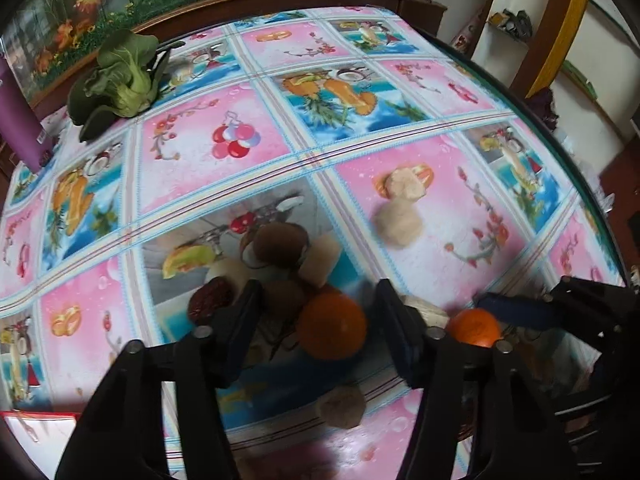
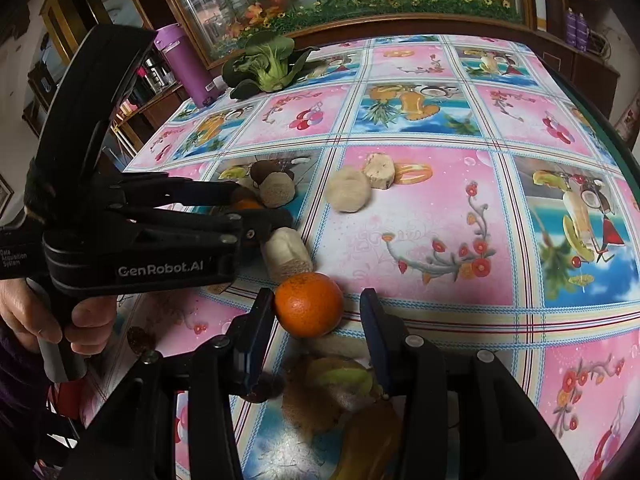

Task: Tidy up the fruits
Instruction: 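Close the left tool on the second orange while the right tool holds its orange, then carry both oranges over the white tray and open both tools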

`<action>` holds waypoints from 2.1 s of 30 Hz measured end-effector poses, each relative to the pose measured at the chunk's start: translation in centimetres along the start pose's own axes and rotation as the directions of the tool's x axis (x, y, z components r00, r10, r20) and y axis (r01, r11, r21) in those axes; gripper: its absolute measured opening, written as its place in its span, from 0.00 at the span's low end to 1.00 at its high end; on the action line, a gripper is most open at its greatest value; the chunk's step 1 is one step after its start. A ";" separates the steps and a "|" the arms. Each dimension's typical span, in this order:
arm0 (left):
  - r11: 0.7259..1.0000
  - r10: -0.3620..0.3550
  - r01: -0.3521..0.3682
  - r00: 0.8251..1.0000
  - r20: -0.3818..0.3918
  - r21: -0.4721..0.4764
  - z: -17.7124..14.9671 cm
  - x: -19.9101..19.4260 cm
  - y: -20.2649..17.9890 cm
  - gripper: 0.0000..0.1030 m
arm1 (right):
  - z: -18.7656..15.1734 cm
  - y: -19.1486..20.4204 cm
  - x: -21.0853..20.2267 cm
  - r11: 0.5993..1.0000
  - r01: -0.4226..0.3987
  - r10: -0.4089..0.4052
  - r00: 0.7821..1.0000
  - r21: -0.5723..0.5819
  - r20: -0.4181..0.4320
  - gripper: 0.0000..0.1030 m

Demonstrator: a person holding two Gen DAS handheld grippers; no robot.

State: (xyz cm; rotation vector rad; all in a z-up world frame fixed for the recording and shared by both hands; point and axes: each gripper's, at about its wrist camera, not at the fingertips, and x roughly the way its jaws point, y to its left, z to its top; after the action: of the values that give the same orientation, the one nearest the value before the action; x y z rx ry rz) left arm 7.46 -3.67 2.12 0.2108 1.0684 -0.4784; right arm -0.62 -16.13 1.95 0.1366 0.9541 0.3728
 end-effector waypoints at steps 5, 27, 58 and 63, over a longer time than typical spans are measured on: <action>0.999 -0.033 0.033 0.999 0.006 -0.010 -0.6 -0.2 -0.1 0.47 | -0.2 0.3 0.1 1.000 -0.016 0.016 1.000 -0.022 0.002 0.33; 0.996 -0.073 0.074 0.997 0.022 -0.058 -2.4 -1.1 -0.3 0.32 | -0.5 0.7 -0.4 0.999 -0.028 0.029 0.999 -0.026 0.044 0.32; 0.746 0.399 -0.348 0.916 -0.038 -0.568 -28.8 -18.4 13.8 0.33 | -6.0 27.5 4.3 0.881 -0.348 0.296 0.934 -0.320 -0.200 0.33; 0.741 0.405 -0.338 0.914 -0.016 -0.581 -28.6 -19.4 13.4 0.55 | -5.6 26.4 2.7 0.880 -0.354 0.303 0.932 -0.316 -0.200 0.36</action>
State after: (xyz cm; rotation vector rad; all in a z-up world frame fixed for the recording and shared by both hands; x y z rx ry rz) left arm -16.39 24.60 4.81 -0.1420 0.9819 0.2102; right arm -10.39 9.05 3.88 -0.0543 0.9942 0.8722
